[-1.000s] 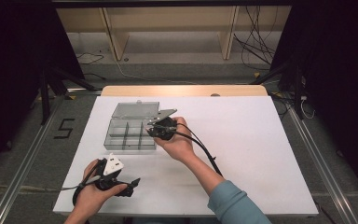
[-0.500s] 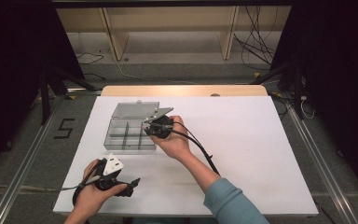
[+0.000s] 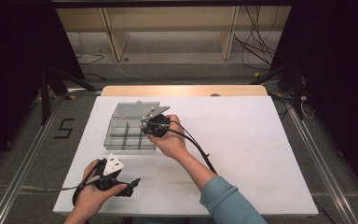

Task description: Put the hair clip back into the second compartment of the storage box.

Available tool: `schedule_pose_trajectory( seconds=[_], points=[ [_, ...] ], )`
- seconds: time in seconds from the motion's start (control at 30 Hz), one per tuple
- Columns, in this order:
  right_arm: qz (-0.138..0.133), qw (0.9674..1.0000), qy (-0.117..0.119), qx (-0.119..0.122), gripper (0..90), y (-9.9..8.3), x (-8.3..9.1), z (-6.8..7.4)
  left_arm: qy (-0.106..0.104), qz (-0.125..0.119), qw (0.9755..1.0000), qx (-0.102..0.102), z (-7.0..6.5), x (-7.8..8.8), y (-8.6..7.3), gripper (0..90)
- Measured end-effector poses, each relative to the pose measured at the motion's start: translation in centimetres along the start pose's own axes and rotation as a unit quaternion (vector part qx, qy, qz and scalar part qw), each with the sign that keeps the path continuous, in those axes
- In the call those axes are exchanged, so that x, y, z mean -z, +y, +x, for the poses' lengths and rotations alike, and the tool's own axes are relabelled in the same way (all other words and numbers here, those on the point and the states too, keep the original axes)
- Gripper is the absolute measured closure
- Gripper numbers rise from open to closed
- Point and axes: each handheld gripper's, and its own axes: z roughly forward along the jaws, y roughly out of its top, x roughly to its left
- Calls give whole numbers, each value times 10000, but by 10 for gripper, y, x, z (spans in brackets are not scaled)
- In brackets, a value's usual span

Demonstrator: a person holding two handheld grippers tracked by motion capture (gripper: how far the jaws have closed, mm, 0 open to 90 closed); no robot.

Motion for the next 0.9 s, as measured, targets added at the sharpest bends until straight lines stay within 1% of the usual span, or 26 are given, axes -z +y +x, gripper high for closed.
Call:
schedule_pose_trajectory(
  seconds=[0.6, 0.77, 0.9],
  points=[
    [16, 10000, -16, -94, 866, 1, -8, -5, -6, 14, 10000, -25, 0, 0, 0, 12],
    [9, 9999, -45, -146, 866, 3, -10, -6, -5, 9, 10000, 2, 0, 0, 0, 12],
    [26, 9999, -62, -111, 866, 3, -12, -8, -11, 10, 10000, -5, 0, 0, 0, 12]
  ],
)
